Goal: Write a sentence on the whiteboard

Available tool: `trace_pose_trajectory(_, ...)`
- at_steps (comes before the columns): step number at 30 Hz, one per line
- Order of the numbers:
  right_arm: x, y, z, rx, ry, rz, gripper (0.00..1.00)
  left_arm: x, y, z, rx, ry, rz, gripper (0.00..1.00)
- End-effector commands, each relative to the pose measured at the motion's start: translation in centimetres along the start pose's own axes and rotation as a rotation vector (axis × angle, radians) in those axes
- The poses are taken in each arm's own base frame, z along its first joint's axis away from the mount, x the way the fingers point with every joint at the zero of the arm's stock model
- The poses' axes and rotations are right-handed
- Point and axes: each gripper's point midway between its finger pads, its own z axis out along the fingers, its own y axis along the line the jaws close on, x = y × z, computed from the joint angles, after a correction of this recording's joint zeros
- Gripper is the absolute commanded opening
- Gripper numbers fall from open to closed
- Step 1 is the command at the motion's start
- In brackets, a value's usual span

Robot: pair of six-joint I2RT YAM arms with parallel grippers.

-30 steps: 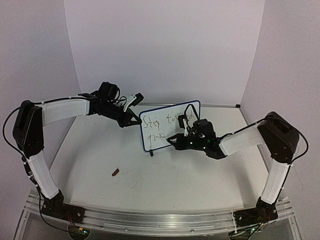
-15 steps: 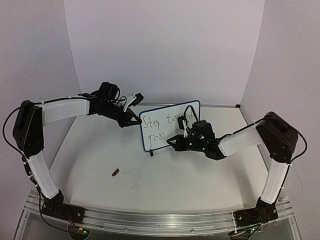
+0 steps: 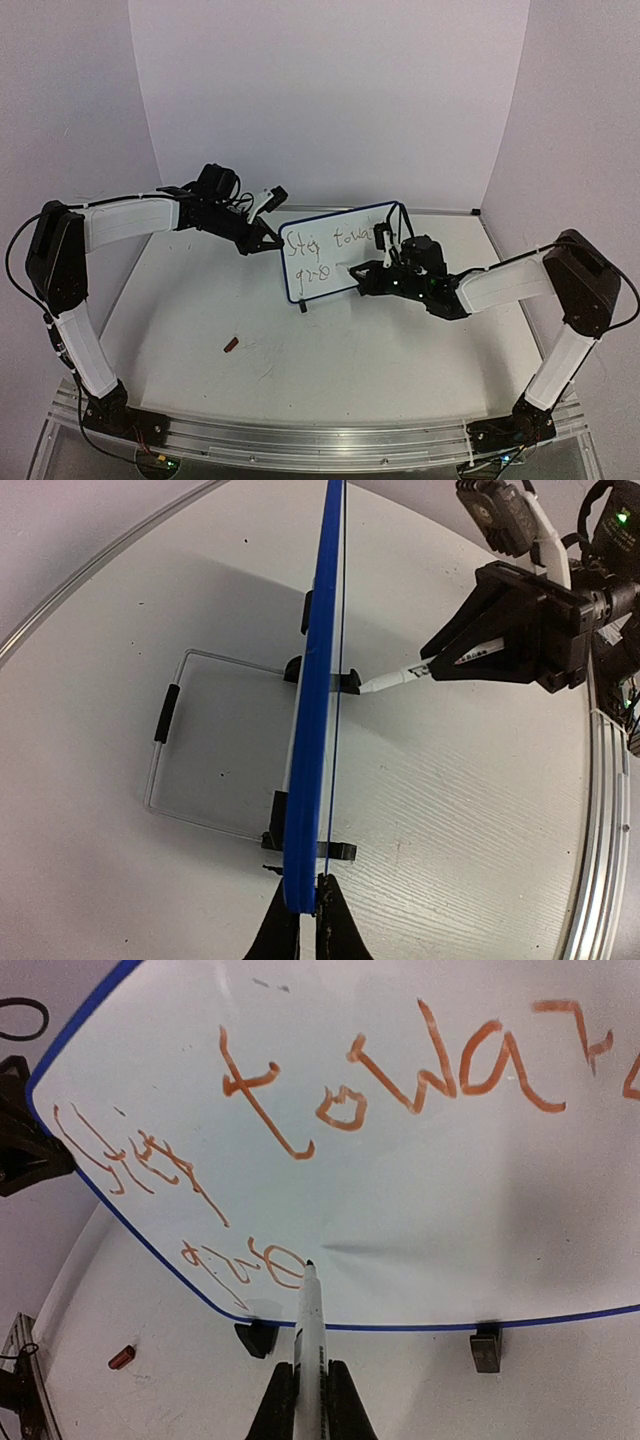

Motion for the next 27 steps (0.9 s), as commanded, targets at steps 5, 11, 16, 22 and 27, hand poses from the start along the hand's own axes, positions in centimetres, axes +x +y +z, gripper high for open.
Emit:
trace_pose_trajectory(5,-2.2,0.2,-0.8,-0.041,-0.047,-0.002,0.00,3.8,0.5,1.2,-0.023,0.137,-0.030,0.00)
trace_pose_trajectory(11,-1.4,0.0,0.0,-0.056,-0.018,0.003,0.00,3.9,0.6,1.2,-0.024,0.139,-0.032,0.00)
trace_pose_trajectory(16,-1.4,-0.6,0.4,-0.038,-0.020,0.013,0.00,3.9,0.6,1.3,-0.023,0.140,-0.031,0.00)
trace_pose_trajectory(22,-2.1,-1.2,0.6,-0.011,-0.042,0.016,0.00,4.0,0.6,1.3,-0.023,0.142,-0.032,0.00)
trace_pose_trajectory(27,-2.4,-1.4,1.1,-0.008,-0.046,0.022,0.00,4.1,0.6,1.4,-0.023,0.143,-0.033,0.00)
